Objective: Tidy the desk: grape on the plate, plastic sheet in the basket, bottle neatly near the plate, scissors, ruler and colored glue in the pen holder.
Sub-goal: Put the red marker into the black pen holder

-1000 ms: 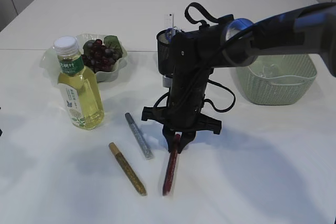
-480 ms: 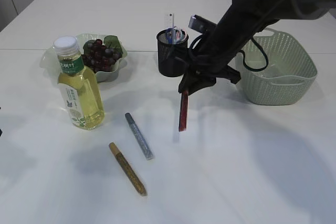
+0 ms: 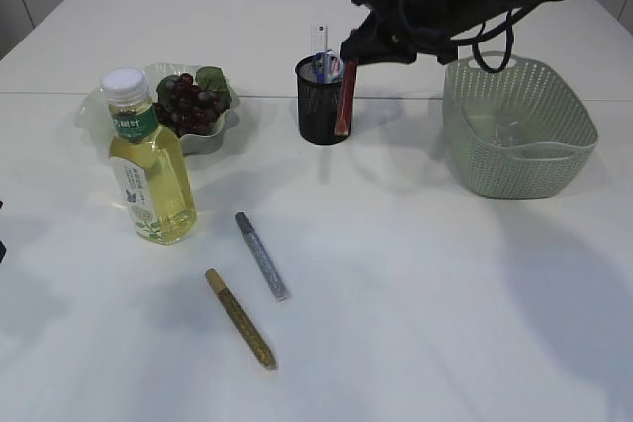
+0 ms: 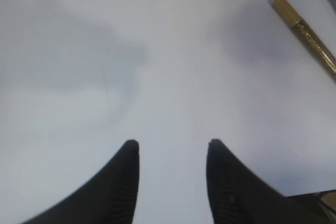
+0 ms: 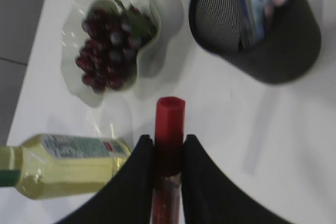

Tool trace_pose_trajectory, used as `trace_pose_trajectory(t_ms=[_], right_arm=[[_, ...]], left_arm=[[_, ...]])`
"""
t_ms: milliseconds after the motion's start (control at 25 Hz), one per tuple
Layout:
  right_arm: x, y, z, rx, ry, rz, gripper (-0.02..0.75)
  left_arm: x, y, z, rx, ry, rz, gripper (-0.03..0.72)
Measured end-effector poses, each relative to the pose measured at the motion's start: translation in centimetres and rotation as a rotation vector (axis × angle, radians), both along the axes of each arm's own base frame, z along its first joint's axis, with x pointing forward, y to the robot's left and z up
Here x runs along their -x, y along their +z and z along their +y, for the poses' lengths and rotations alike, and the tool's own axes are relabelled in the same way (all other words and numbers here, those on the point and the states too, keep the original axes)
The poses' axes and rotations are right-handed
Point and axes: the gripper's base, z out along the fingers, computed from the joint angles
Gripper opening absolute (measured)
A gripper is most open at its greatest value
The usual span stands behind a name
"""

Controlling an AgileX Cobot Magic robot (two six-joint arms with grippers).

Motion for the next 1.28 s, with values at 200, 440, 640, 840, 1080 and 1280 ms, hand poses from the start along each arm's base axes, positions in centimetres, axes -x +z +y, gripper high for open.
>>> trace_pose_trajectory(t_ms=[200,440,640,840,1080,1280], right_arm=[[-2.1,2.6,-0.4,-0.079,-0.011,-0.22,0.125],[-5.0,2.1,0.2,-0.066,0.039,-0.391,0.125],[-7.1,0.7,0.1,-0.013,0.02,-0.491,0.125],[-8.1,-0.9,0.3,0.018,0.047,-0.592,0.125],[-8.8,-2.1,0.4,-0.012,0.038,-0.685,0.124],[-8.9,-2.4,0.4,0.021,0.054,-0.723,0.124]], left_arm=[[0.0,0.0,-0.1,0.011,0.004,0.005,0.309],[0.1,0.0,-0.1,0.013,0.004,0.009,0.309],[0.1,0.0,-0.1,0.012,0.004,0.015,0.309],[0.2,-0.1,-0.1,0.01,0.003,0.023,0.309],[0.2,-0.1,-0.1,0.01,0.003,0.025,0.309],[0.2,-0.1,-0.1,0.009,0.003,0.027,0.309]])
